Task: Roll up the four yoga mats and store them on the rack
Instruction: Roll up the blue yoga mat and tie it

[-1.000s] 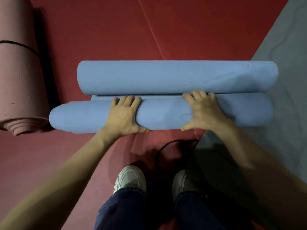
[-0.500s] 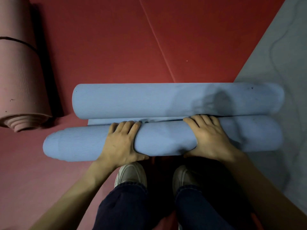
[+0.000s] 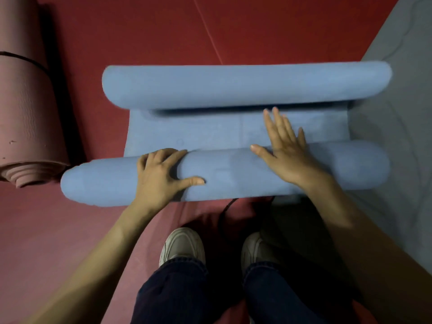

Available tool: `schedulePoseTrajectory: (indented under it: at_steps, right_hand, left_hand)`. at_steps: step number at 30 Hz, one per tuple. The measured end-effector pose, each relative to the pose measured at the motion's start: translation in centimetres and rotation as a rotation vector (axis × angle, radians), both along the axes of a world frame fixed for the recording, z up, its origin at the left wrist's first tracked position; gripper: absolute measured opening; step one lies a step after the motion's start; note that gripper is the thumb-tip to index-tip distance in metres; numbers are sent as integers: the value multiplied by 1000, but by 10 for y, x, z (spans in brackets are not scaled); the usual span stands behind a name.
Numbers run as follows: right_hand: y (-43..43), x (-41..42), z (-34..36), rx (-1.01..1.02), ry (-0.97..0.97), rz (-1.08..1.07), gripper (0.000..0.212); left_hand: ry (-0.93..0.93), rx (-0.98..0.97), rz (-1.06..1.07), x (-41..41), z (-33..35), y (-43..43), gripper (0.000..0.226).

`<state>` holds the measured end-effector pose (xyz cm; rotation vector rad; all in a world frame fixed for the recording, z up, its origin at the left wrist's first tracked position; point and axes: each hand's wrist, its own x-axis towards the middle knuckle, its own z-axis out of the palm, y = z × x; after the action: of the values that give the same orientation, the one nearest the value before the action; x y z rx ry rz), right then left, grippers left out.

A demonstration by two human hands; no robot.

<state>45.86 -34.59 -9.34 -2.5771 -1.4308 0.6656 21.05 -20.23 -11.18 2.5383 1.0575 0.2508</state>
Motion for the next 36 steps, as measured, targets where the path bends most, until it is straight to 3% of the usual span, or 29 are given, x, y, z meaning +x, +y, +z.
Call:
schedulePoseTrajectory:
  at_steps: [2,5,8,11,14,17,22,25,30,36]
  right_hand:
    - [-6,-10,-4,-10,-137,65,73]
    - [-20,-31,-16,86,-202,75,90]
    - [-13,-25,-18,74,-225,90,105]
    - [1,-16,-9,26,-183,88,105]
    - [16,-5,-4,33,-166,94,103]
    - [31,10,2,-32,-122,104,101]
    - [37,10,-7,50,-232,111,94]
    - [36,8,-10,87,-256,119,101]
    - [51,27,6,-129,-236,305,131]
    - [69,36,11,-155,-212,320,126]
  left_hand:
    - [-46,-28,107,12,-2,6,80]
    - [-103,-20,208,33,0,20,63]
    - [-176,-21,103,41,0,33,39]
    - [-244,61,-54,41,-3,41,35]
    - [-195,189,-87,32,-11,32,46]
    - [-36,280,-145,23,-22,13,77]
    - [76,258,-179,31,-20,25,106]
    - [114,248,-209,40,-15,39,118]
    - [332,152,-237,58,2,65,133]
    - [433,61,-271,75,14,86,132]
